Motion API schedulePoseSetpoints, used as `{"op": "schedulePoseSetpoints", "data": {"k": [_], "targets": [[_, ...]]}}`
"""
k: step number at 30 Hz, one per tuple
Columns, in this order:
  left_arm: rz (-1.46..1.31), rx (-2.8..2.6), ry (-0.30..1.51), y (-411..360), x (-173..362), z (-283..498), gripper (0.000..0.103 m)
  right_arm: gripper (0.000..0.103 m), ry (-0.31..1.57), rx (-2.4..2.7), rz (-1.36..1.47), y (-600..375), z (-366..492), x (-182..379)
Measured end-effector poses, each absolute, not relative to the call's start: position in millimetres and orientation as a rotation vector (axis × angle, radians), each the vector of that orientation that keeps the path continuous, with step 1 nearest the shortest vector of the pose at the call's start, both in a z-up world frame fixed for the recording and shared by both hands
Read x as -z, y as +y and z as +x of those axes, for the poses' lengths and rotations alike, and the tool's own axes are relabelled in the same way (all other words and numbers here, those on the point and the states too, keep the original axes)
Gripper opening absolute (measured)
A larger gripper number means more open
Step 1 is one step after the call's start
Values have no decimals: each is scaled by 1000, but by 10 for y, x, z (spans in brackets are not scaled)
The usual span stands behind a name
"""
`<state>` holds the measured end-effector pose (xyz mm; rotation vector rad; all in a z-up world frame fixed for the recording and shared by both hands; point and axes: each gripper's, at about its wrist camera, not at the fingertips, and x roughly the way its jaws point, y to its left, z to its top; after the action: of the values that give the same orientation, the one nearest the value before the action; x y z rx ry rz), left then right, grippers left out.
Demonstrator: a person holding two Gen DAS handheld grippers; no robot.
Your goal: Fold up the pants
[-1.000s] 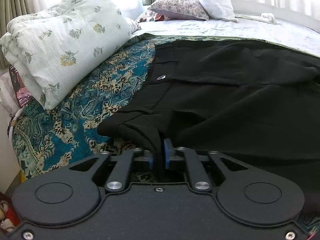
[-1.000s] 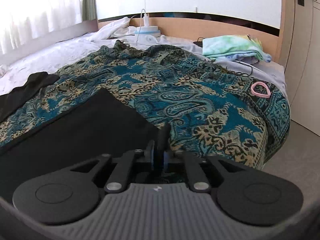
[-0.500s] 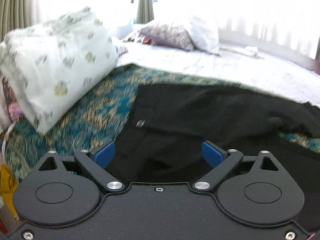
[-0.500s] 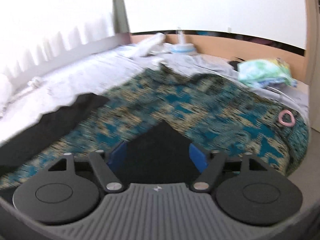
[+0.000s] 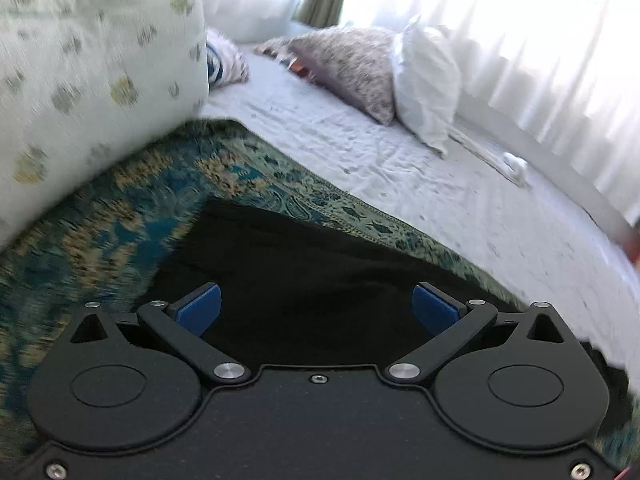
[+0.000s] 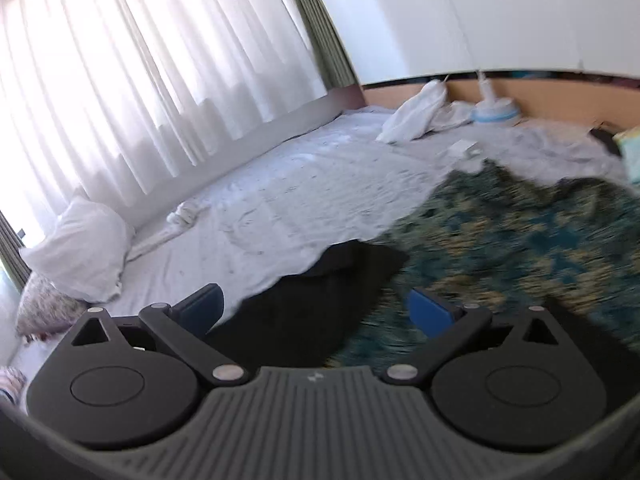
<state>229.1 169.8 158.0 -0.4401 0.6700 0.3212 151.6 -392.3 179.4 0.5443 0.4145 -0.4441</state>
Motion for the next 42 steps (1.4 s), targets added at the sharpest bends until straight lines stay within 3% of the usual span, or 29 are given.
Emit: {"op": "schedulePoseSetpoints", "data": {"k": [15, 29, 36, 37, 38, 39, 40, 41, 42], "targets": [[-674, -548, 850, 1418, -473, 4217, 103, 103, 496, 486, 553, -3764, 3327, -995], [-374, -785, 794, 959, -144, 4592, 103, 103, 669, 551, 483, -3762, 4639, -216], [-379, -819, 803, 992, -164, 4668, 103, 100, 758, 602, 422, -3640, 5014, 68], [-366, -808, 809, 993, -169, 4676, 100, 87, 757, 611, 381, -3590, 5017, 79], [-343, -784, 804, 979, -185, 4666, 82, 68, 761, 640, 323, -3527, 5011, 82], [-304, -755, 780, 945, -218, 4638, 68, 57, 756, 661, 286, -3486, 4985, 72], [-273, -741, 762, 910, -253, 4597, 41, 35, 746, 672, 275, -3467, 4928, 52], [-261, -738, 749, 891, -285, 4535, 22, 16, 739, 677, 283, -3472, 4874, 30], [-273, -721, 741, 897, -304, 4479, 12, 10, 732, 674, 301, -3492, 4810, 4]]}}
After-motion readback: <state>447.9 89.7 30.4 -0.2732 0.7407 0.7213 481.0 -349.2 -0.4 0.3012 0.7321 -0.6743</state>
